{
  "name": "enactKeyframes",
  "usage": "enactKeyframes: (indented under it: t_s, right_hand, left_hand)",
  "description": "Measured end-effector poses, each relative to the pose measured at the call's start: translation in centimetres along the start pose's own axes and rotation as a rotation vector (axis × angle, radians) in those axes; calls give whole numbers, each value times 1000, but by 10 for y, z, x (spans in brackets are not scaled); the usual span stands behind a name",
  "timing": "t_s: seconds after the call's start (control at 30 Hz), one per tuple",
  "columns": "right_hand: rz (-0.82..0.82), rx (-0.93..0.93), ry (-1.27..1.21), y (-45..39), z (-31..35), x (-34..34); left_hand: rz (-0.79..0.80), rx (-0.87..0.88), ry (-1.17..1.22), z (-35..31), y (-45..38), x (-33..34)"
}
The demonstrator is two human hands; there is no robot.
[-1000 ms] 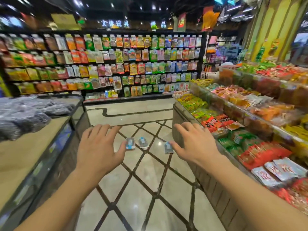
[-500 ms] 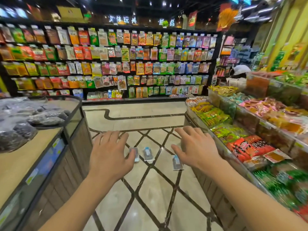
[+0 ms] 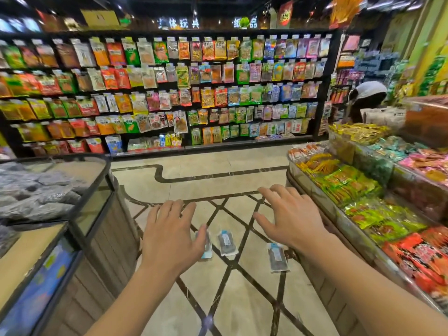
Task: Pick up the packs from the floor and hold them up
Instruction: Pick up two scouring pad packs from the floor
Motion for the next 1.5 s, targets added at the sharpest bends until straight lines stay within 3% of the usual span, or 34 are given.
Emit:
enactKeyframes:
  t_s: [0.4, 0.73, 1.17, 1.33, 1.5]
  right_hand:
    - [-2, -21, -38, -257, -54, 63]
    - [58, -38, -54, -405, -30, 153]
    - [182, 18, -75, -609, 25, 338]
    - [270, 43, -118, -638, 30, 436]
    - [437, 101, -142, -642, 23, 580]
  left_hand:
    - [-14, -73, -4, 27, -230, 96]
    - [22, -95, 34, 82, -365, 190]
    - [212, -36, 180, 177, -547, 413]
    - [284, -25, 203, 186, -564, 506]
    - [405, -71, 228, 185, -543, 633]
Point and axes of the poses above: each hand's wrist, its own y-axis away from the middle knuckle, its own x-axis out of the palm, z = x × y, the point moved 6 cm from there along -y, towards the middle knuckle, and after that the axes turned 4 degrees about x, right-handed, at the moved point
